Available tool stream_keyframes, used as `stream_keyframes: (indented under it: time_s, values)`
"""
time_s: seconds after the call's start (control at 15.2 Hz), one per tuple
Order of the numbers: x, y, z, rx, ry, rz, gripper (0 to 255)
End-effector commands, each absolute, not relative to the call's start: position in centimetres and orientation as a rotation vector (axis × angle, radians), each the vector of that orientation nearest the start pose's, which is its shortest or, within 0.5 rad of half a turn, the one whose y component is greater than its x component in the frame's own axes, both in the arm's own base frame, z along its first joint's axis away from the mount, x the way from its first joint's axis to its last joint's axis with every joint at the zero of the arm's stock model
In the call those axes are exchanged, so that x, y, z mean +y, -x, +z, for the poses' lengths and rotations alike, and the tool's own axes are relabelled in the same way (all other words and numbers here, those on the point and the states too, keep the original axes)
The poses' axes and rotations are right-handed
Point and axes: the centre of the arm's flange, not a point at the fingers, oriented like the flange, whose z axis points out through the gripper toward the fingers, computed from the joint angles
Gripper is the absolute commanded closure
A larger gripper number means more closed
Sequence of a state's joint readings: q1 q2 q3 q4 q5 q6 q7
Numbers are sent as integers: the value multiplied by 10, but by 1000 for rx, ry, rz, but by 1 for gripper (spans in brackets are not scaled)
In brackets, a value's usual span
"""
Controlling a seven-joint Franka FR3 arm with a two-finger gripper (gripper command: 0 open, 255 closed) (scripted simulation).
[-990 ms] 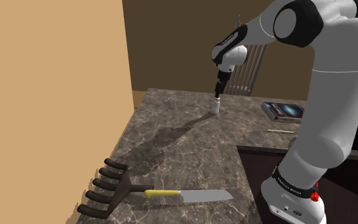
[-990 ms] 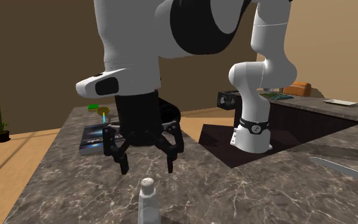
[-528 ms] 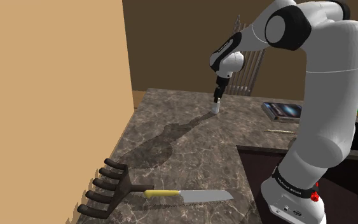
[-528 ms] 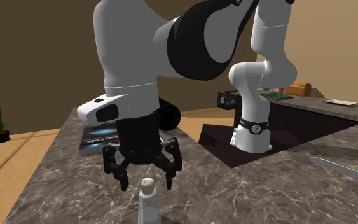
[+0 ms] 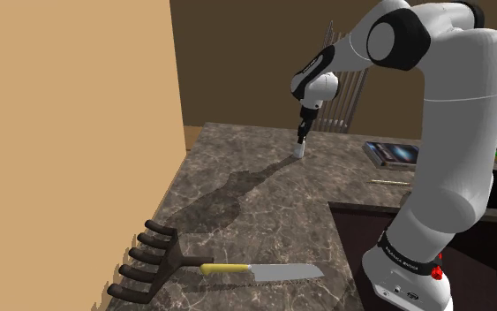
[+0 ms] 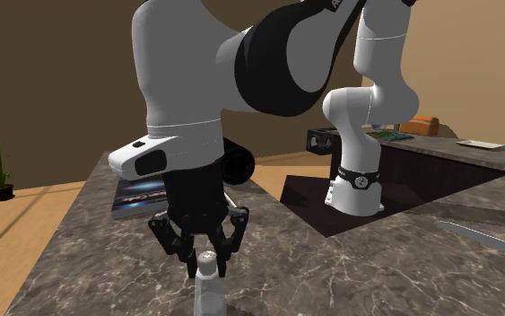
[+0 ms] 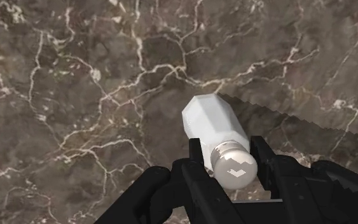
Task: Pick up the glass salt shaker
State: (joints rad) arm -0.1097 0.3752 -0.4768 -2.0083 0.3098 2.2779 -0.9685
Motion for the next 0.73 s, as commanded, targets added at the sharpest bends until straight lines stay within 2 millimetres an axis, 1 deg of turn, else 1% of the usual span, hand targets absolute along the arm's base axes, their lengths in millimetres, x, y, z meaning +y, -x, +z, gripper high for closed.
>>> stream_keyframes:
  time_s: [0.0,0.13,0.66]
  values:
    - [-316,-505,281,-302,3049,-8,255]
    - [-316,-505,281,-302,3049,-8,255]
    - [-316,-505,323,-302,3049,-8,255]
